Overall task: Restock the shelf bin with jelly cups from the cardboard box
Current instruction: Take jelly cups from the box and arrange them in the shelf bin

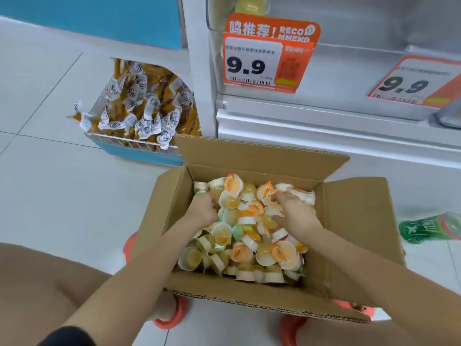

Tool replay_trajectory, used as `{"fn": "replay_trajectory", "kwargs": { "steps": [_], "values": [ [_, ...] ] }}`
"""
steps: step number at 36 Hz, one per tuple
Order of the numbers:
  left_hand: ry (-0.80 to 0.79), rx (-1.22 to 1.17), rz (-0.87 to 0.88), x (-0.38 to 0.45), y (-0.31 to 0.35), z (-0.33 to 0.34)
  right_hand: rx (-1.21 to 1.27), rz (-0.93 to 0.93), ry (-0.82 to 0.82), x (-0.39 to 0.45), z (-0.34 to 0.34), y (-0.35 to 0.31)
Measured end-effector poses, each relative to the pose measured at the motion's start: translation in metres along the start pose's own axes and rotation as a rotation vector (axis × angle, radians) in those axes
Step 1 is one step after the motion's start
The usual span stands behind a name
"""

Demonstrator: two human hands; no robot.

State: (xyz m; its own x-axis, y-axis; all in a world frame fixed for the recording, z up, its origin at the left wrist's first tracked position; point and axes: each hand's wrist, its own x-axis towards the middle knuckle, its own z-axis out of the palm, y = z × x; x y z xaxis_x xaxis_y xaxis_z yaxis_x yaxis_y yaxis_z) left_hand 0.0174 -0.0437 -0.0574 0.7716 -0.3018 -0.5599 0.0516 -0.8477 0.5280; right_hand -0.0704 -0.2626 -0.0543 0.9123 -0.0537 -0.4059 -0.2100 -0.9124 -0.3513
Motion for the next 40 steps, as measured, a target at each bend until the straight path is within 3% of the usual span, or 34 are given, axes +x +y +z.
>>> {"fn": "replay_trajectory", "kwargs": {
  "steps": [2,6,8,13,18,22,26,29,32,34,40],
  "values": [
    [0.008,-0.004,-0.046,0.008,-0.01,0.014,0.007,-0.034,0.013,0.002,0.018,-0.005],
    [0.068,0.134,-0.12,0.019,-0.034,0.033,-0.02,-0.236,-0.112,0.01,0.056,-0.017],
    [0.126,0.065,-0.11,0.024,-0.038,0.036,-0.071,-0.292,-0.065,0.017,0.069,-0.019],
    [0.225,-0.117,0.029,0.041,-0.025,0.034,-0.038,-0.206,0.011,0.031,0.08,-0.023],
    [0.206,-0.154,-0.021,0.054,-0.021,0.054,0.074,-0.095,0.031,0.035,0.09,-0.023],
    [0.252,-0.156,-0.007,0.054,-0.02,0.06,0.62,0.187,0.238,0.019,0.082,-0.034],
    [0.268,-0.237,0.036,0.042,-0.021,0.052,1.77,0.594,-0.043,0.006,0.059,-0.044],
    [0.178,-0.463,-0.029,0.026,-0.019,0.042,2.081,0.702,-0.136,0.0,0.046,-0.042],
    [-0.001,-0.772,-0.115,0.009,-0.016,0.033,2.067,0.691,-0.186,-0.007,0.04,-0.043],
    [-0.105,-1.009,-0.153,-0.001,-0.014,0.031,1.903,0.683,-0.185,-0.008,0.041,-0.042],
    [-0.214,-1.263,-0.265,-0.016,-0.017,0.026,0.973,0.683,0.006,-0.024,0.057,-0.029]
  ]
}}
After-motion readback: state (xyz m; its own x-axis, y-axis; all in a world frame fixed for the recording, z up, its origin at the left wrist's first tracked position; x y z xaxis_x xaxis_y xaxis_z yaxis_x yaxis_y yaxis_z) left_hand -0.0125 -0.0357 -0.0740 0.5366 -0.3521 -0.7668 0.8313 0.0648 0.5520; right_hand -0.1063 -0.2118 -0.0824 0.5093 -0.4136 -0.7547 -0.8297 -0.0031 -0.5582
